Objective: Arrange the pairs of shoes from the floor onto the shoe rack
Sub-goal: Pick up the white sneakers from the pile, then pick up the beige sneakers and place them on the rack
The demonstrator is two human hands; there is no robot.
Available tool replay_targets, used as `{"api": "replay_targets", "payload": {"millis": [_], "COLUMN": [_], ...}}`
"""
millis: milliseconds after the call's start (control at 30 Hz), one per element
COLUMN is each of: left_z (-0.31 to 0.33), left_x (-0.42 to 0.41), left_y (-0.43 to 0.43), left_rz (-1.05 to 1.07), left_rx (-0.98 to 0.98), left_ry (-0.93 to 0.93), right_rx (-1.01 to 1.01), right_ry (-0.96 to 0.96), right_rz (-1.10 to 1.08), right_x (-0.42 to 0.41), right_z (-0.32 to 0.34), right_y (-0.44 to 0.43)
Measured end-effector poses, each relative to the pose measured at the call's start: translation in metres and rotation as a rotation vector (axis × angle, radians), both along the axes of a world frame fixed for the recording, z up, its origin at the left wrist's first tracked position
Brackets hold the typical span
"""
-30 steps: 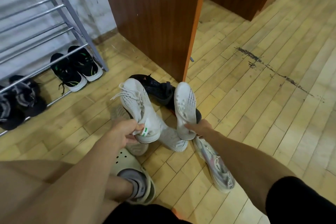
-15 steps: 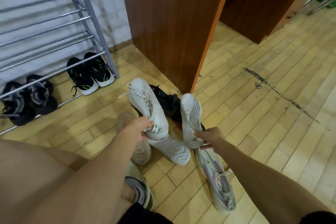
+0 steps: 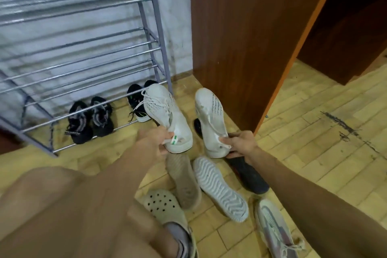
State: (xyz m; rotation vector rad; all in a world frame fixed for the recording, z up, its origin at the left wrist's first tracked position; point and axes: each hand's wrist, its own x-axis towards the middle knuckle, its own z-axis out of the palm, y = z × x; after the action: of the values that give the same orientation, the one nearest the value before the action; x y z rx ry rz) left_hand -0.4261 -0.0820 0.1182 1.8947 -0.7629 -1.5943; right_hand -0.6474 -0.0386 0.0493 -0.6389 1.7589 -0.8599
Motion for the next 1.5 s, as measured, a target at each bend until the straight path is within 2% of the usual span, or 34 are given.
{"api": "replay_targets", "payload": {"millis": [167,267,500,833,1033,1133,1233,1367,1500], "left_z": [0.022,0.019,0.004,-0.044,-0.06,-0.065,-0.064,-0.05,-0.031], "left_x": [0.051,0.083,0.117,0.134,0.136,0.137,0.14,0.131,0.114], "left_y": [-0.042,-0.078,-0.174,-0.279,-0.313,-0.314,-0.305,-0.28,-0.237], "left_rz": [0.03,0.134,0.183,0.216,0.21,0.174,0.13,0.142,-0.018], "left_rx": [-0.063,-0.091,-0.156,-0.164,-0.136,-0.109,-0.125,-0.146,-0.257], "left_ry": [-0.062,-0.108,-0.151,-0.126,-0.118,-0.145,-0.221,-0.144,-0.333], "right_rx": [-0.023,-0.012,-0.055,-0.073,-0.115,-0.121,-0.103,-0.121,-0.088], "right_ry": [-0.107,-0.114,-0.105,-0.024,0.012,0.067,0.034,0.065,0.248], "right_rz": [0.159,0.218,0.244,0.199,0.125,0.187,0.231,0.361,0.511], "right_x": [0.054,0.084,0.134,0.164,0.171,0.172,0.17,0.155,0.13], "right_z": [0.026,0.033,0.031,-0.005,-0.021,-0.021,-0.015,0.0,0.016], "right_y": [-0.077,-0.127,-0.249,-0.359,-0.384,-0.381,-0.372,-0.349,-0.307]}}
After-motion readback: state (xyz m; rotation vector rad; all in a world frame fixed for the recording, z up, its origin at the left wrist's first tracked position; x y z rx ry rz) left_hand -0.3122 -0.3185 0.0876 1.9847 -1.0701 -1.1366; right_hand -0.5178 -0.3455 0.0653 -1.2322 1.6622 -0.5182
